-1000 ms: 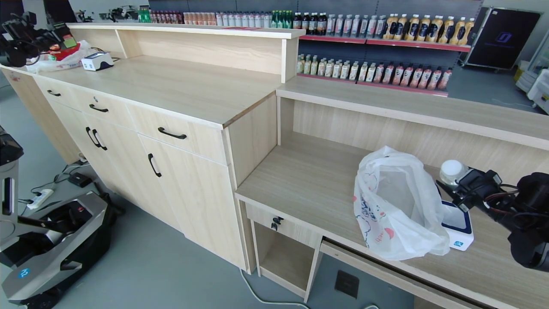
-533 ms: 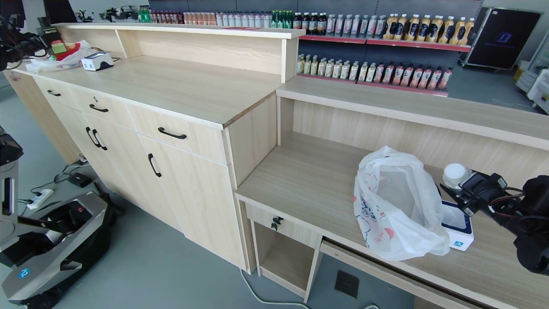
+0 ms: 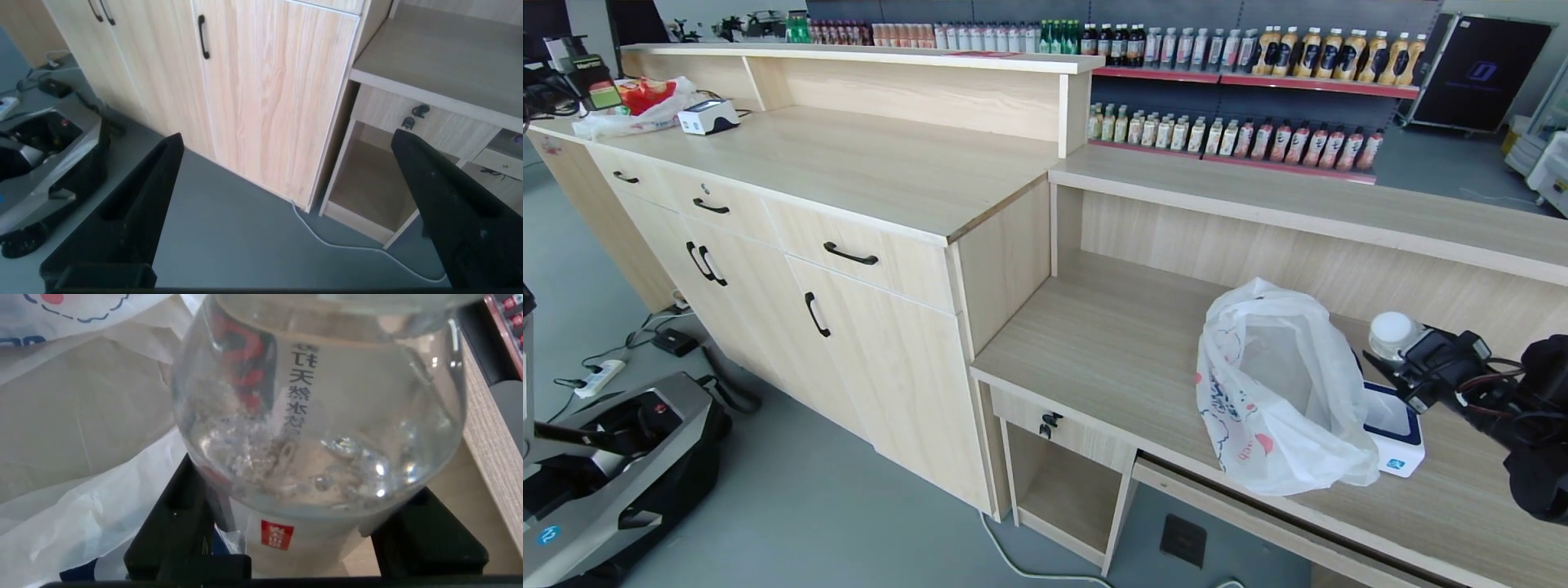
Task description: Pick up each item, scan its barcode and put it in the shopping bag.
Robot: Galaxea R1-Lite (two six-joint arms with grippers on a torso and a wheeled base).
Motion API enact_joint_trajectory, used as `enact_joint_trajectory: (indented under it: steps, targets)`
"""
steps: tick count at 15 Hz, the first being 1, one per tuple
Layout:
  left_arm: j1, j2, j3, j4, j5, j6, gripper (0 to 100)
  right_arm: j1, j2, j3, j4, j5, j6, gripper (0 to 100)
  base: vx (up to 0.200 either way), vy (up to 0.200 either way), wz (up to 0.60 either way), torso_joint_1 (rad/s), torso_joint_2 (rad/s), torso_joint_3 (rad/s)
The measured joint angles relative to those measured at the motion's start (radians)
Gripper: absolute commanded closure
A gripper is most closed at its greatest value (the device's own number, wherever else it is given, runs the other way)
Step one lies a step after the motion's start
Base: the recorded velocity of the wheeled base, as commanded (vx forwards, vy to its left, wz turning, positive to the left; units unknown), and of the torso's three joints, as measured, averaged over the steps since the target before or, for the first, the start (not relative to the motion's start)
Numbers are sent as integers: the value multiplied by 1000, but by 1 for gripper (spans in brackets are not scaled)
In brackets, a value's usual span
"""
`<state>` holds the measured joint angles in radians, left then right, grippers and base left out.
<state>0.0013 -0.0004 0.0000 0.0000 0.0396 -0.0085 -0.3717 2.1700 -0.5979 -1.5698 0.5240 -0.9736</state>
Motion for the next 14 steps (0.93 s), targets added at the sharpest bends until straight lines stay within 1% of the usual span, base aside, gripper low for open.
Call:
enact_joint_trajectory:
  steps: [3, 5, 6, 8, 11, 12, 13, 14]
  targets:
    - [0, 0, 0, 0, 0, 0, 0, -8, -2, -3, 1, -3, 5, 100, 0, 0, 0, 0, 0, 0]
    - [0, 0, 0, 0, 0, 0, 0, -7, -29, -16, 6, -6, 44, 100, 0, 0, 0, 0, 0, 0]
    - [0, 0, 0, 0, 0, 0, 0, -4, -68, -19, 51, -9, 74, 100, 0, 0, 0, 0, 0, 0]
    - [0, 0, 0, 0, 0, 0, 0, 0, -207, -14, 219, -18, 148, 100, 0, 0, 0, 0, 0, 0]
    - [0, 0, 0, 0, 0, 0, 0, -14, -477, 28, 486, -28, 342, 100, 0, 0, 0, 0, 0, 0]
    - [0, 0, 0, 0, 0, 0, 0, -27, -549, 46, 537, -30, 387, 100, 0, 0, 0, 0, 0, 0]
    - [0, 0, 0, 0, 0, 0, 0, -43, -604, 58, 556, -31, 415, 100, 0, 0, 0, 0, 0, 0]
    - [0, 0, 0, 0, 0, 0, 0, -55, -631, 66, 564, -32, 434, 100, 0, 0, 600, 2, -12, 7]
